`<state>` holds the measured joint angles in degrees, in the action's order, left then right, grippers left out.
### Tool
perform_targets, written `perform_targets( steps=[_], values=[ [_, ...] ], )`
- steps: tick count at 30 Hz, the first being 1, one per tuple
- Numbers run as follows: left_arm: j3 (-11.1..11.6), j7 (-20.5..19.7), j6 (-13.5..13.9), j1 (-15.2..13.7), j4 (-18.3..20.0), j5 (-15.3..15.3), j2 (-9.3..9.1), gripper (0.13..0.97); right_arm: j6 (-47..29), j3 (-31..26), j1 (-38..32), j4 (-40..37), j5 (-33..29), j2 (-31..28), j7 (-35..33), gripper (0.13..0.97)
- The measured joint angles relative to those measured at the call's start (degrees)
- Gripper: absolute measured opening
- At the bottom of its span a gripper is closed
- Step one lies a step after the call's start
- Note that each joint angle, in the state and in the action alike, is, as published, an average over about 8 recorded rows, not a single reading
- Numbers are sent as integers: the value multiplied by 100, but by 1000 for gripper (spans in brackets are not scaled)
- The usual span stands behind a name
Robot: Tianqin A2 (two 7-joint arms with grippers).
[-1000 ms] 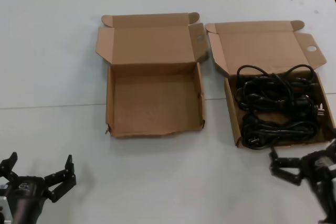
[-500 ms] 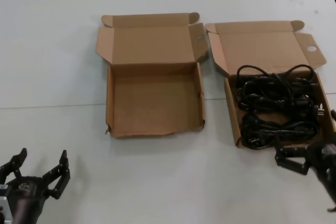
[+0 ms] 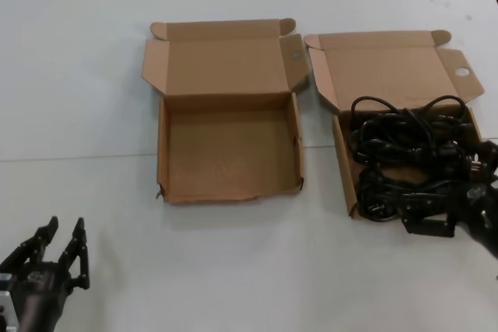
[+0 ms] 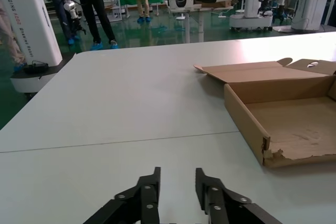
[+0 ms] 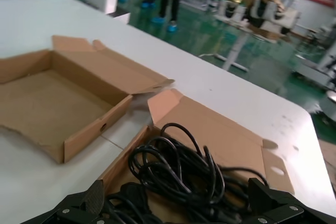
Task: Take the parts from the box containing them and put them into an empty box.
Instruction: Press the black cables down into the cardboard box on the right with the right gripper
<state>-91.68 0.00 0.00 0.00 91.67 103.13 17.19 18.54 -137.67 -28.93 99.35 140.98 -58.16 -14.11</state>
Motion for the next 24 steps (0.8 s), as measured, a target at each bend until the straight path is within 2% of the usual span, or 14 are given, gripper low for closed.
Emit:
perform_targets(
  steps=[5,11,18,24],
  values=[
    [0,0,0,0,0,0,0,284,-167,-1183,-1214,-157,97,-380,0,966],
    [0,0,0,0,0,0,0,254,-881,-1844,-2207,-613,-444,-438,0,966],
    [0,0,0,0,0,0,0,178,-2215,-1985,-2890,-1340,-2055,-179,0,966],
    [0,0,0,0,0,0,0,165,-3328,-1990,-3390,-1824,-3698,106,0,966]
  ],
)
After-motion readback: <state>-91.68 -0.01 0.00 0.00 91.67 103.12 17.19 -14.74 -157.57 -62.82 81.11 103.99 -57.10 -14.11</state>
